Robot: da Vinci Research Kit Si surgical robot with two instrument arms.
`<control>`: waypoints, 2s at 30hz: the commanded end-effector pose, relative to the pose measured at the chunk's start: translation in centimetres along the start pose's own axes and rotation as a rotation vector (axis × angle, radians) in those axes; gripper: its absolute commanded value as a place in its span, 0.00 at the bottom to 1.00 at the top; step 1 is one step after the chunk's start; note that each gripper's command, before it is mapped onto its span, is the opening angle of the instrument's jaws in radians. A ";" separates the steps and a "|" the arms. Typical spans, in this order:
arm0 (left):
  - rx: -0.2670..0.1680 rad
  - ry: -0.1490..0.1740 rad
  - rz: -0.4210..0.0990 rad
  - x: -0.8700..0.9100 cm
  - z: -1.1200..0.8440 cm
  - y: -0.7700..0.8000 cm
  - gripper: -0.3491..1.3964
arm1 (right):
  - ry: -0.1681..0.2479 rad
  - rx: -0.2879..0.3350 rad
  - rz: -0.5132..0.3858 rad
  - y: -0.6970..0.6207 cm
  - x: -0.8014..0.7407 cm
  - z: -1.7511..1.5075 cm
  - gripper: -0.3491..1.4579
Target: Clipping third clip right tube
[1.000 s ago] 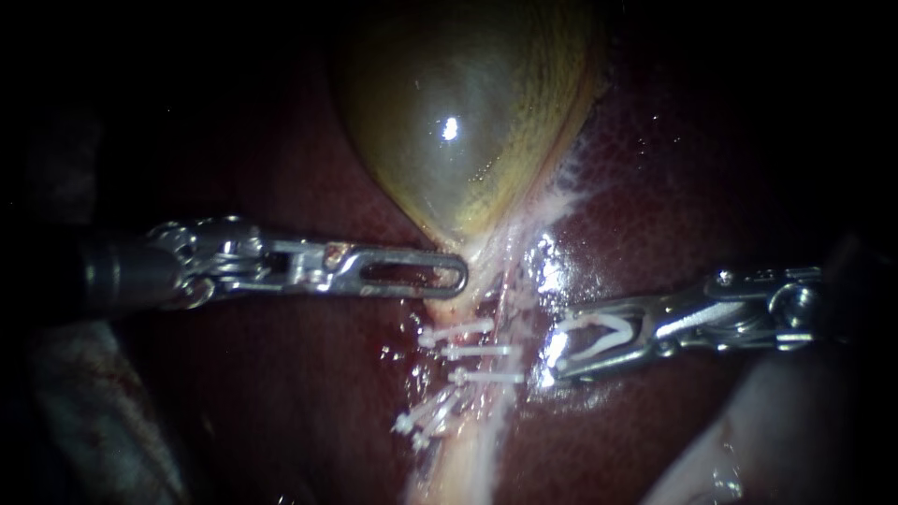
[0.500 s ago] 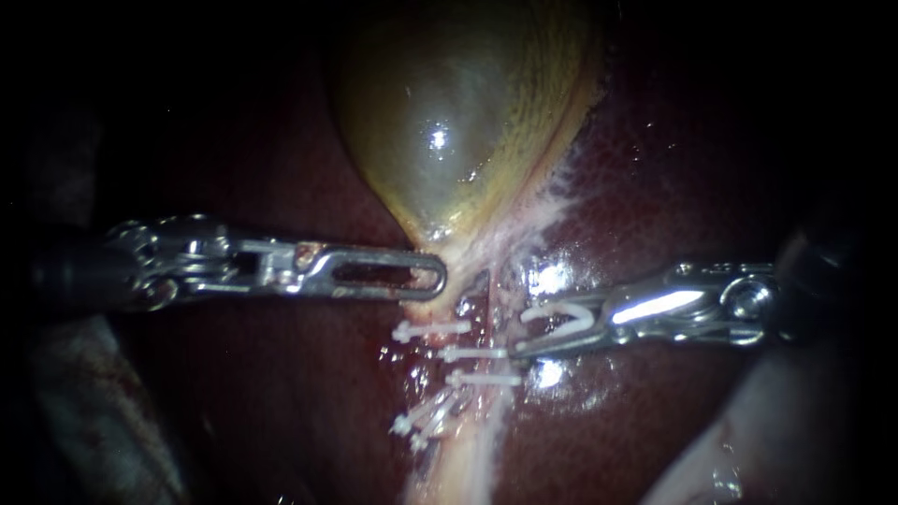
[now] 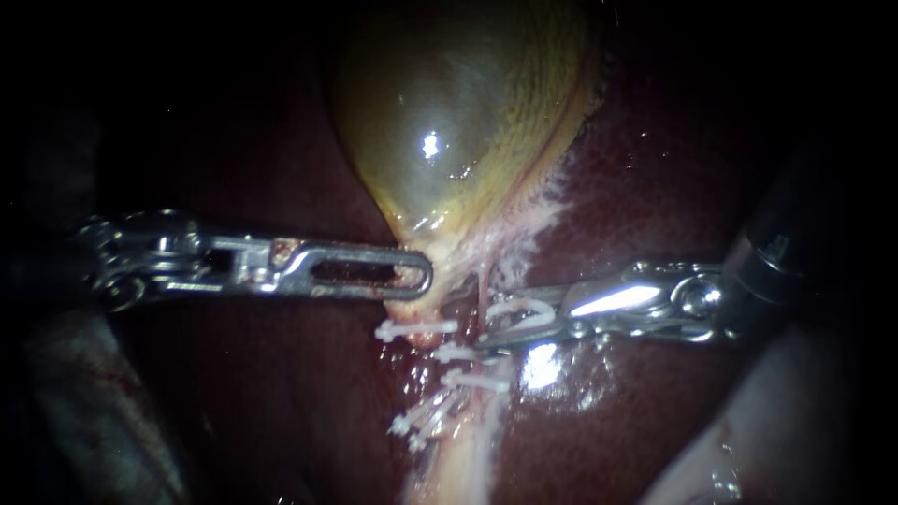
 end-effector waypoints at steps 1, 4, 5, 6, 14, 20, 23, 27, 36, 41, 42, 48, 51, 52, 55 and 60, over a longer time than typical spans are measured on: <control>0.002 0.000 0.000 -0.01 -0.01 0.01 0.00 | 0.000 0.000 0.000 0.01 0.00 0.01 0.51; 0.001 -0.001 0.000 -0.01 -0.01 0.03 0.00 | 0.000 -0.001 0.000 0.04 0.02 0.03 0.51; 0.001 -0.001 0.000 -0.01 -0.01 0.04 0.00 | 0.001 -0.001 0.000 0.05 0.03 0.04 0.50; 0.001 -0.001 0.000 -0.02 -0.01 0.04 0.00 | 0.001 -0.001 0.001 0.06 0.03 0.04 0.50; 0.001 -0.001 0.000 -0.02 -0.01 0.05 0.00 | 0.004 -0.004 0.015 0.07 0.08 0.14 0.49; 0.001 -0.001 0.000 -0.02 -0.02 0.04 0.00 | 0.006 -0.003 0.039 0.08 0.09 0.16 0.48; 0.001 -0.001 0.000 -0.02 -0.02 0.04 0.00 | 0.002 0.006 0.044 0.09 0.09 0.15 0.45; 0.001 -0.001 0.000 -0.02 -0.02 0.04 0.00 | 0.001 0.009 0.044 0.11 0.09 0.16 0.42; 0.002 -0.004 0.001 -0.02 -0.04 0.04 0.00 | 0.065 0.035 0.034 0.18 0.05 0.23 0.38; 0.002 -0.004 0.001 -0.02 -0.04 0.04 0.00 | 0.078 0.038 0.029 0.23 0.01 0.30 0.38; 0.002 -0.004 0.001 -0.02 -0.04 0.04 0.00 | 0.079 0.037 0.029 0.24 0.00 0.31 0.38; 0.002 -0.004 0.001 -0.02 -0.04 0.04 0.00 | 0.119 0.051 0.026 0.26 0.03 0.39 0.38; 0.002 -0.004 0.001 -0.02 -0.04 0.04 0.00 | 0.128 0.053 0.026 0.25 0.04 0.42 0.38; 0.002 -0.004 0.001 -0.02 -0.04 0.04 0.00 | 0.128 0.053 0.026 0.25 0.05 0.43 0.38; 0.002 -0.004 0.001 -0.03 -0.04 0.04 0.00 | 0.131 0.054 0.026 0.26 0.06 0.45 0.38; 0.002 -0.004 0.001 -0.03 -0.04 0.04 0.00 | 0.131 0.053 0.027 0.28 0.08 0.45 0.38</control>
